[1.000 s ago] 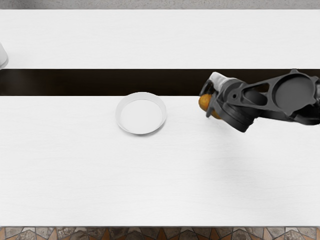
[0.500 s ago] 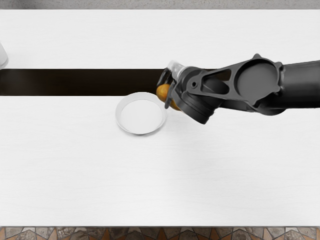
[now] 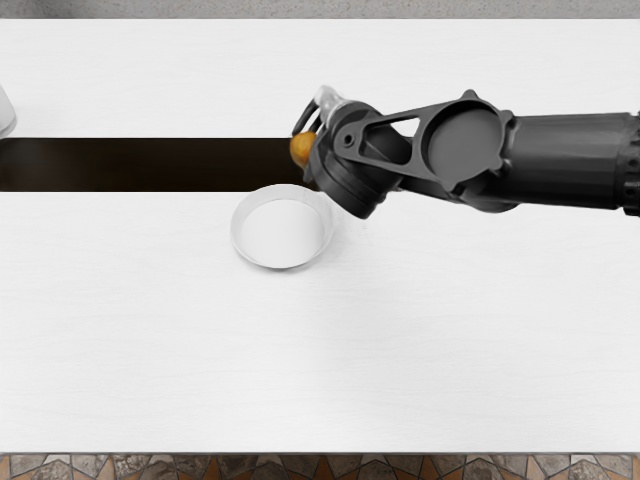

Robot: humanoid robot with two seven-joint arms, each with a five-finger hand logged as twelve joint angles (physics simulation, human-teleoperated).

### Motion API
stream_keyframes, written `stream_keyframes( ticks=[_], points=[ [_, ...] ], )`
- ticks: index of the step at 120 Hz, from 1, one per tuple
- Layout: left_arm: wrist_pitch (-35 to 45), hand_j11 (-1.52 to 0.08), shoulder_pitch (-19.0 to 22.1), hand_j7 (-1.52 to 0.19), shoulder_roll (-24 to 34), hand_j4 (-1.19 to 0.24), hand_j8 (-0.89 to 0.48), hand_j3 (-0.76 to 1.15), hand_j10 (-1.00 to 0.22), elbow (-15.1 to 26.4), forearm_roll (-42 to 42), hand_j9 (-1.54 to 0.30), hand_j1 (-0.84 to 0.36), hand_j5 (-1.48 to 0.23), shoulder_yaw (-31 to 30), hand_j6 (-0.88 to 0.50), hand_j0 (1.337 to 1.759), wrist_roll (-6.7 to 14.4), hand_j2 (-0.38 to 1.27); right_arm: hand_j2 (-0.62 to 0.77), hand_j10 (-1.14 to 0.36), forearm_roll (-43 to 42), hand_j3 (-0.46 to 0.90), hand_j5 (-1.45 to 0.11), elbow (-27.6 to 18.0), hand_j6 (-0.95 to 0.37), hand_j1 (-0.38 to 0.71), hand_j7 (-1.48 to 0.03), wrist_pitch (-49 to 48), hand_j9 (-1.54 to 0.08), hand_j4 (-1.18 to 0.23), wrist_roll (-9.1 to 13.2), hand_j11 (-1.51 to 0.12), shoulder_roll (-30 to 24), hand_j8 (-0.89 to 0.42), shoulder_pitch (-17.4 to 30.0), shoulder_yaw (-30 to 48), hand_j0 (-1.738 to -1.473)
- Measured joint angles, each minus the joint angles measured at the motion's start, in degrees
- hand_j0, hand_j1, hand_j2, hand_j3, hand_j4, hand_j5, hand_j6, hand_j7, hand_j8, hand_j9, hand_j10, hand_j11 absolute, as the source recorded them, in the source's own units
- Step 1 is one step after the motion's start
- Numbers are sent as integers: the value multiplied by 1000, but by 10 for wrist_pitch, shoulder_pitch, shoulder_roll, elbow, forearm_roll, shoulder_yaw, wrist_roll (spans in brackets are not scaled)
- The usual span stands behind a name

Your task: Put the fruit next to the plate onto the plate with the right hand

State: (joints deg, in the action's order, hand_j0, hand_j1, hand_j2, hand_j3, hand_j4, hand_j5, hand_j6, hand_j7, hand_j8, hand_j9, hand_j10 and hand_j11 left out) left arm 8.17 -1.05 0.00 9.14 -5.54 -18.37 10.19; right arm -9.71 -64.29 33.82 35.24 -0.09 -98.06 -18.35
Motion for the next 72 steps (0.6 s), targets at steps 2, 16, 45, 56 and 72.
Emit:
stream_keyframes(
  ticks=[2, 16, 45, 56, 72],
  points=[
    [0, 0, 0, 0, 0, 0, 0, 0, 0, 0, 0, 0, 349, 0, 0, 0, 1658, 0, 0, 574, -859, -1, 0, -1188, 1, -440, 336, -1134, -3, -1167, -695, 0, -1162, 0, -457, 2, 2, -1653],
    [0, 0, 0, 0, 0, 0, 0, 0, 0, 0, 0, 0, 349, 0, 0, 0, 1658, 0, 0, 573, -857, -5, 0, -1184, 8, -442, 332, -1134, -30, -1169, -700, 0, -1164, 1, -460, 10, 17, -1653],
    [0, 0, 0, 0, 0, 0, 0, 0, 0, 0, 0, 0, 349, 0, 0, 0, 1658, 0, 0, 575, -856, -8, 0, -1183, 12, -441, 334, -1134, -76, -1172, -700, 0, -1167, 1, -457, 23, 33, -1652],
    [0, 0, 0, 0, 0, 0, 0, 0, 0, 0, 0, 0, 349, 0, 0, 0, 1658, 0, 0, 577, -855, -8, 0, -1186, 23, -441, 336, -1134, -88, -1173, -699, 0, -1169, 1, -454, 28, 37, -1652],
    [0, 0, 0, 0, 0, 0, 0, 0, 0, 0, 0, 0, 349, 0, 0, 0, 1658, 0, 0, 574, -857, -9, 1, -1181, 35, -439, 334, -1134, -111, -1170, -700, 0, -1164, 1, -457, 35, 45, -1652]
  ],
)
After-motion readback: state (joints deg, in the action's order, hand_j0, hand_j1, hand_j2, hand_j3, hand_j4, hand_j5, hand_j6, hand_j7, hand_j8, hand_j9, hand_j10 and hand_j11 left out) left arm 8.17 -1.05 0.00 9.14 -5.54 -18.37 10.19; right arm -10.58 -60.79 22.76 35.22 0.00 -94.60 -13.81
